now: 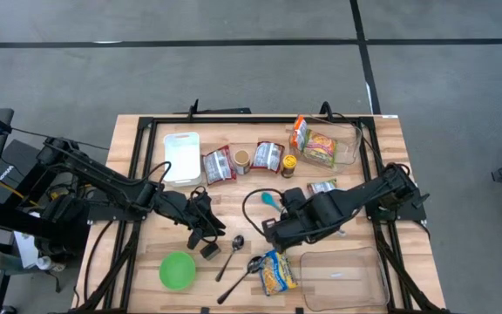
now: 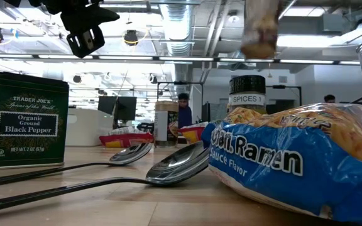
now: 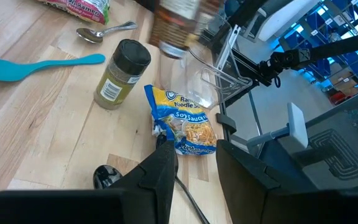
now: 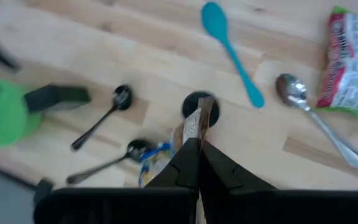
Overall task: Pick & Place Food Item
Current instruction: Put the orange spice pack into the bottom transparent bin
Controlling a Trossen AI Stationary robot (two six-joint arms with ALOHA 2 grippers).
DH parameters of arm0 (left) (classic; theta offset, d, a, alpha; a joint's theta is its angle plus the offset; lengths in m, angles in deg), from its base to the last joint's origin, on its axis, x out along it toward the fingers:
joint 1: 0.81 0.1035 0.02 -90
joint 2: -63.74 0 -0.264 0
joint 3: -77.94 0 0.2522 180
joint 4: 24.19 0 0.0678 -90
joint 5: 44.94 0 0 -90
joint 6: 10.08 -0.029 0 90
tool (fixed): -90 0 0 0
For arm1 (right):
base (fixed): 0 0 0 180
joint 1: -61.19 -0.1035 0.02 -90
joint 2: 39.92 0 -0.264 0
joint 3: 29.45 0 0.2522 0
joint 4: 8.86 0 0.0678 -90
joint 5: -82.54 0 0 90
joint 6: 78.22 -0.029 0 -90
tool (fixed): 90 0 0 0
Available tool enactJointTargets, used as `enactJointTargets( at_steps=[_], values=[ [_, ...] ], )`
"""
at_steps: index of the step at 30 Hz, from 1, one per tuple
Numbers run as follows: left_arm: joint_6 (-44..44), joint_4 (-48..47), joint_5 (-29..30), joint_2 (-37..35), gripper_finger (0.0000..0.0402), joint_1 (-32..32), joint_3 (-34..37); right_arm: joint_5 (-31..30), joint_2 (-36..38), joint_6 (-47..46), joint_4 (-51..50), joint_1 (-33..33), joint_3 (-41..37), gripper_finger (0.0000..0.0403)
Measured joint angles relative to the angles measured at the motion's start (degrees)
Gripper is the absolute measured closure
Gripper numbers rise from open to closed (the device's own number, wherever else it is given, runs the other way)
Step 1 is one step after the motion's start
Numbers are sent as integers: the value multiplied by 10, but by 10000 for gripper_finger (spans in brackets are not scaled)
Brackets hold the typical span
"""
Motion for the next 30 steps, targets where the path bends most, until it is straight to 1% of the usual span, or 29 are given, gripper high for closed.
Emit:
enactJointTargets(
  at_steps=[9, 13, 22, 30],
  values=[
    [0, 0, 0, 0, 289, 0, 0, 25, 0, -7, 0, -49, 50, 403],
    [0, 0, 0, 0, 289, 0, 0, 40, 0, -50, 0, -80, 50, 403],
    [0, 0, 0, 0, 289, 0, 0, 38, 0, -173, 0, -159, 48, 403],
    [0, 0, 0, 0, 289, 0, 0, 38, 0, -257, -1, -203, 5, 403]
  ],
)
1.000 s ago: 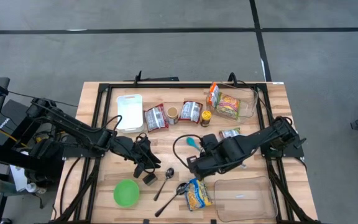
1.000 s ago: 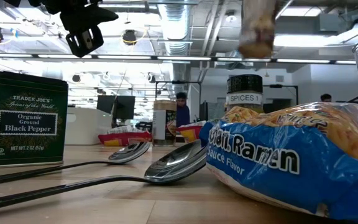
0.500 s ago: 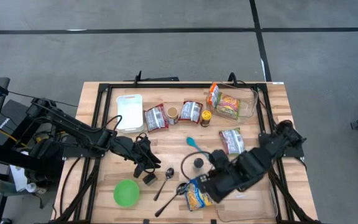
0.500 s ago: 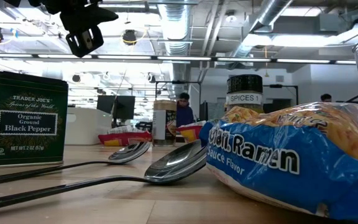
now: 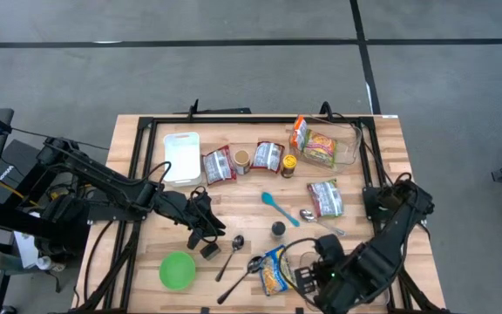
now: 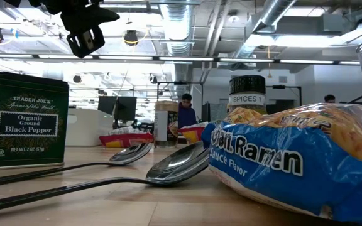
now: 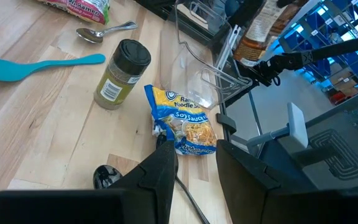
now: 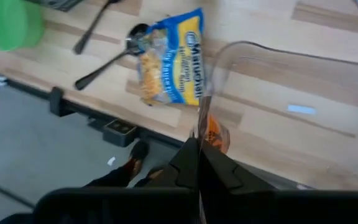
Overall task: Pick & Place Food Item
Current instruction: Put the orange spice pack into the bottom transparent bin
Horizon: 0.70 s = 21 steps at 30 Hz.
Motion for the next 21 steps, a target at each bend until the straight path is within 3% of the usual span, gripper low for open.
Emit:
enactJointTargets(
  at_steps=[8, 21],
  values=[
    [0, 0, 0, 0, 289, 0, 0, 0, 0, -71, 0, -30, -72, 403],
    [0, 0, 0, 0, 289, 0, 0, -17, -1, -79, 100, -37, -207, 403]
  ],
)
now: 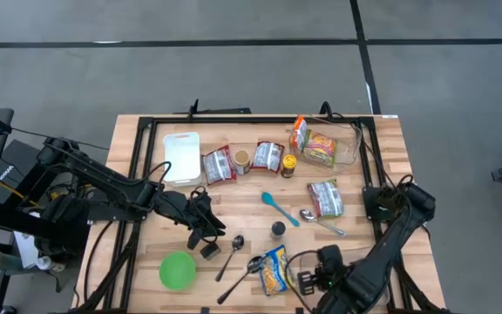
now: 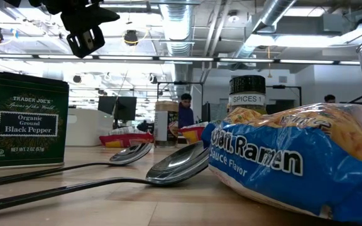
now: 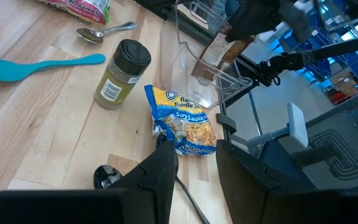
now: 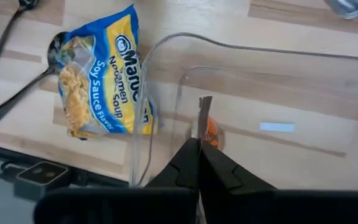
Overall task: Pick & Place Food Item
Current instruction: Put the orange spice pack into the bottom transparent bin
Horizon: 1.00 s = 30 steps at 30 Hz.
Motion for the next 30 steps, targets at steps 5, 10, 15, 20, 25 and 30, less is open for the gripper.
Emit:
enactJointTargets(
  at_steps=[5, 10, 15, 20, 25, 30],
  values=[
    [0, 0, 0, 0, 289, 0, 0, 0, -2, 0, 30, -3, -33, 403],
    [0, 0, 0, 0, 289, 0, 0, -1, -13, 0, 32, -6, -38, 403],
    [0, 0, 0, 0, 289, 0, 0, -1, -12, 0, 39, -7, -37, 403],
    [0, 0, 0, 0, 289, 0, 0, -1, -12, 10, 44, -7, -37, 403],
    [0, 0, 0, 0, 289, 0, 0, 0, -12, 15, 46, -6, -37, 403],
    [0, 0, 0, 0, 289, 0, 0, 2, -12, 15, 51, -6, -37, 398]
  ],
)
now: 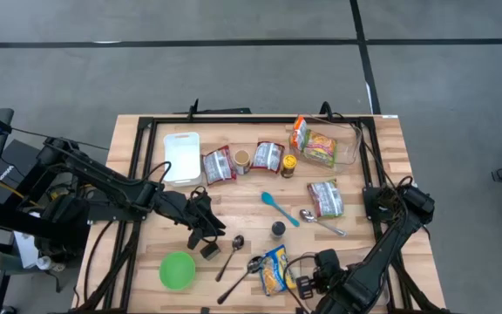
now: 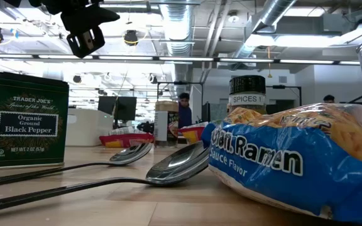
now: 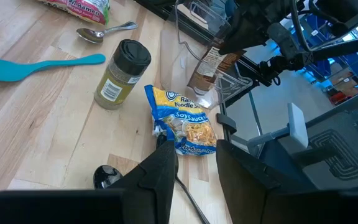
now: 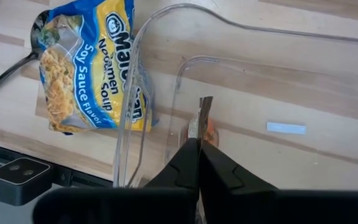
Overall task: Pick & Place Food Item
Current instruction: Put the orange spice pack into the bottom transparent bin, then put the green spice bottle into the bottom transparent bin
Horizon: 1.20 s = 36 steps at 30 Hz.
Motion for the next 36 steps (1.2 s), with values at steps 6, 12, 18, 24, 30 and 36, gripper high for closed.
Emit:
enactJointTargets(
  at_steps=[6, 12, 18, 24, 30, 36],
  values=[
    [0, 0, 0, 0, 289, 0, 0, 1, 0, 0, 4, 0, 0, 352],
    [0, 0, 0, 0, 289, 0, 0, 15, 0, 24, 4, 0, 0, 325],
    [0, 0, 0, 0, 289, 0, 0, 20, 14, 30, 4, 0, 0, 326],
    [0, 0, 0, 0, 289, 0, 0, 20, 38, 30, 4, 0, 0, 328],
    [0, 0, 0, 0, 289, 0, 0, 11, 68, 47, 4, 0, 0, 328],
    [0, 0, 12, 0, 289, 0, 0, -58, 95, 136, 27, 3, 1, 328]
  ],
)
